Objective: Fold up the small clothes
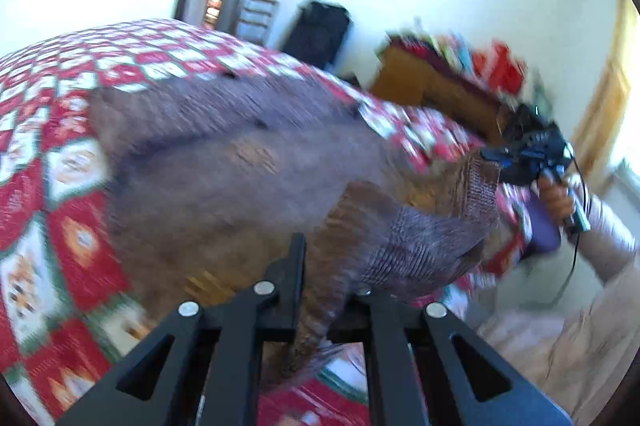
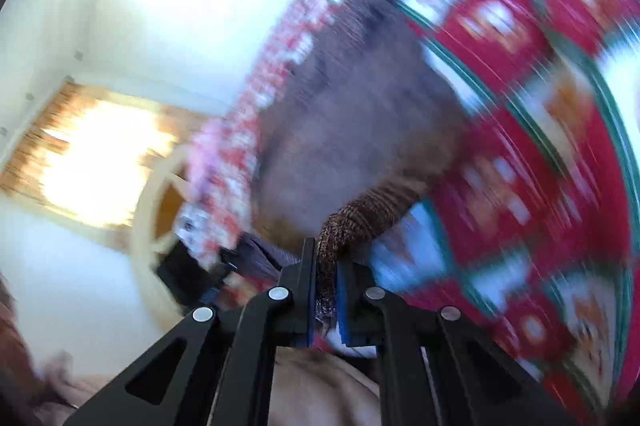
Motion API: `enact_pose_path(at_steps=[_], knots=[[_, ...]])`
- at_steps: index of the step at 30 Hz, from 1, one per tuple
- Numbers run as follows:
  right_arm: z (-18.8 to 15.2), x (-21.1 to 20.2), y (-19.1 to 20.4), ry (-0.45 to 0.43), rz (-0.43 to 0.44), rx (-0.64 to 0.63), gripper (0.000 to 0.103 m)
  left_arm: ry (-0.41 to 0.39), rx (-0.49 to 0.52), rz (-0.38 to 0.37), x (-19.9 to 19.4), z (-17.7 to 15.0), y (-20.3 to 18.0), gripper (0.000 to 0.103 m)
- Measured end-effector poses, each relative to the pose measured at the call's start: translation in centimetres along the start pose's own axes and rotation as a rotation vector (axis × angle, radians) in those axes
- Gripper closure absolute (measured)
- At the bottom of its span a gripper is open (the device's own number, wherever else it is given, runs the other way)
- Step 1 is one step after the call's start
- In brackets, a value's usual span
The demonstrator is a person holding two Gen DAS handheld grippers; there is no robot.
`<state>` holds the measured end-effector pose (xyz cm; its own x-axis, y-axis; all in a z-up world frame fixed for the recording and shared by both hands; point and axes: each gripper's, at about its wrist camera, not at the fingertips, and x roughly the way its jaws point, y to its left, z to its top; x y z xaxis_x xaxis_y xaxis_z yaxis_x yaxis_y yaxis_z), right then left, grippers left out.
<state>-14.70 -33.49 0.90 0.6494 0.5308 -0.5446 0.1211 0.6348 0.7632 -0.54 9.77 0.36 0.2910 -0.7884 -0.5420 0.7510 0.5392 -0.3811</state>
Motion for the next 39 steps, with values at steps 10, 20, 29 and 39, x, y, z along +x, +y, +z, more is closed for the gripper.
enact_pose_path(at_steps=[10, 20, 29, 39], knots=[[10.2, 3.2, -5.0, -0.316, -0.039, 0.154, 0.019, -0.03, -0.322, 0.203, 2.3, 1.1, 9.7, 0.095], [5.1, 6.1, 1.8, -0.188, -0.615, -0.617, 0.029, -0.072, -0.358, 0.218, 1.8, -0.5, 9.9, 0.095], [8.4, 13.9, 0.5, -0.105, -0.756, -0.727, 0.049, -0.1, -0.279, 0.198, 0.6, 0.4, 8.3, 0.049], [5.8, 13.8, 1.5, -0.174, -0.834, -0.822, 0.097, -0.033, -0.219, 0.282, 2.3, 0.8, 8.0, 0.039]])
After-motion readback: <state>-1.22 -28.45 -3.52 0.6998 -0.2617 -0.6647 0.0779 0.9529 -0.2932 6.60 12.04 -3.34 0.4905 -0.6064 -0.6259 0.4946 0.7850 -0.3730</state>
